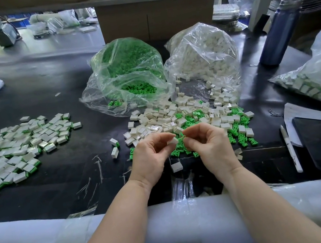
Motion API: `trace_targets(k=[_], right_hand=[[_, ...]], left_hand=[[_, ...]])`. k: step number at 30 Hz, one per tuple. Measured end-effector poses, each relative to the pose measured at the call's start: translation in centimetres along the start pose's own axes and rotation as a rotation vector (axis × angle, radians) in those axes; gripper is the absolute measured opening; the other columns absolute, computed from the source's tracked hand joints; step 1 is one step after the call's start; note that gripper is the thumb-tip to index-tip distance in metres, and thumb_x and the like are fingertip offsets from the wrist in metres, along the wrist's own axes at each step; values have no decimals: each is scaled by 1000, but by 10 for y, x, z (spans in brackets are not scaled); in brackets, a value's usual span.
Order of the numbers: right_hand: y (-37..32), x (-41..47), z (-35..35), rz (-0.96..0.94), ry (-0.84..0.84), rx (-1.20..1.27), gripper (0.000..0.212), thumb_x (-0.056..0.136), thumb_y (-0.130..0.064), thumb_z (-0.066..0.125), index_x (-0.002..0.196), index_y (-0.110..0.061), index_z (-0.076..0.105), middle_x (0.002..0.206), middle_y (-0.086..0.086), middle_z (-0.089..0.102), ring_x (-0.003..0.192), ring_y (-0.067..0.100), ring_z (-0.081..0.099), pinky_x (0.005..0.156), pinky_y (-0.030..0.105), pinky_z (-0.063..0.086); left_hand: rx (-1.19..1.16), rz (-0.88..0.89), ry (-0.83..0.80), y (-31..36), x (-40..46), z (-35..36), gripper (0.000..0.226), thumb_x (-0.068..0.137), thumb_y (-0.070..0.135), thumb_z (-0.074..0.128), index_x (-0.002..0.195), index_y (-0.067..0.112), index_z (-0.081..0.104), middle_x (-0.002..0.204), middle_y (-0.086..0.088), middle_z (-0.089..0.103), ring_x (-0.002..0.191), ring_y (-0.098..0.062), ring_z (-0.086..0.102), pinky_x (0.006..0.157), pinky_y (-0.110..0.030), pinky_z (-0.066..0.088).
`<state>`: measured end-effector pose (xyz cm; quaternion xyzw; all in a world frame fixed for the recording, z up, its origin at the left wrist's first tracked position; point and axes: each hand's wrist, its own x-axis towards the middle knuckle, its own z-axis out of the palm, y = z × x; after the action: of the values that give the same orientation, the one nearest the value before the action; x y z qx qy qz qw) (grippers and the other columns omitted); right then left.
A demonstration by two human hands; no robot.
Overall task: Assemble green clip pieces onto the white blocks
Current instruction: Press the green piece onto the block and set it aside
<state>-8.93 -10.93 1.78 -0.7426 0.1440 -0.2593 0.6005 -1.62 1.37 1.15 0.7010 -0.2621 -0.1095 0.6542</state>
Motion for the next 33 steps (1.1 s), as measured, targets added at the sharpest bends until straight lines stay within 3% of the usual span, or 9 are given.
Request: trace_targets(k=[7, 12, 17, 22, 27, 33], right_hand=[[0, 0, -1, -29, 8, -5, 19, 78, 0, 71, 78, -18, 66, 74, -2, 67, 70, 5, 63, 68, 15, 51], [1, 0, -1, -31, -5, -39, 17, 77, 1, 72, 76, -15, 65, 73, 1, 66, 68, 8, 62, 66, 17, 51], [1, 0, 0, -26, 0, -121, 14, 78, -1, 71, 75, -13, 64, 71, 3, 65, 67, 11, 61, 67, 24, 54], [-1, -1, -1, 17, -24, -20, 10, 79, 1, 69, 76, -8, 66, 70, 8, 66, 64, 13, 59, 66, 29, 53], [0, -1, 1, 8, -49, -92, 13, 80, 0, 69, 74, -10, 65, 68, 3, 64, 60, 6, 56, 61, 20, 49], [1, -2, -1, 49, -70, -55, 20, 77, 5, 70, 76, -14, 61, 66, 4, 61, 60, 9, 55, 60, 20, 48]], left_hand=[[64, 3, -27, 0, 0, 1, 19, 81, 6, 68, 83, 25, 67, 83, 6, 68, 78, -1, 63, 78, -13, 50], [32, -8, -42, 0, 0, 0, 15, 81, 4, 67, 86, 17, 68, 82, 4, 68, 73, 4, 62, 72, -11, 49], [8, -35, -38, -1, 1, -1, 15, 81, 3, 67, 85, 18, 68, 81, 1, 68, 74, -3, 63, 71, -14, 51], [14, -25, -49, -1, 1, -1, 15, 82, 1, 66, 86, 15, 68, 80, 3, 68, 71, 1, 63, 69, -13, 50], [53, 1, -53, 0, -1, -1, 17, 81, -1, 66, 83, 16, 69, 73, 7, 66, 68, 2, 60, 69, -13, 49], [97, -4, -81, -1, -1, 1, 21, 82, -1, 65, 80, 19, 69, 74, 5, 65, 71, -3, 61, 73, -17, 51]])
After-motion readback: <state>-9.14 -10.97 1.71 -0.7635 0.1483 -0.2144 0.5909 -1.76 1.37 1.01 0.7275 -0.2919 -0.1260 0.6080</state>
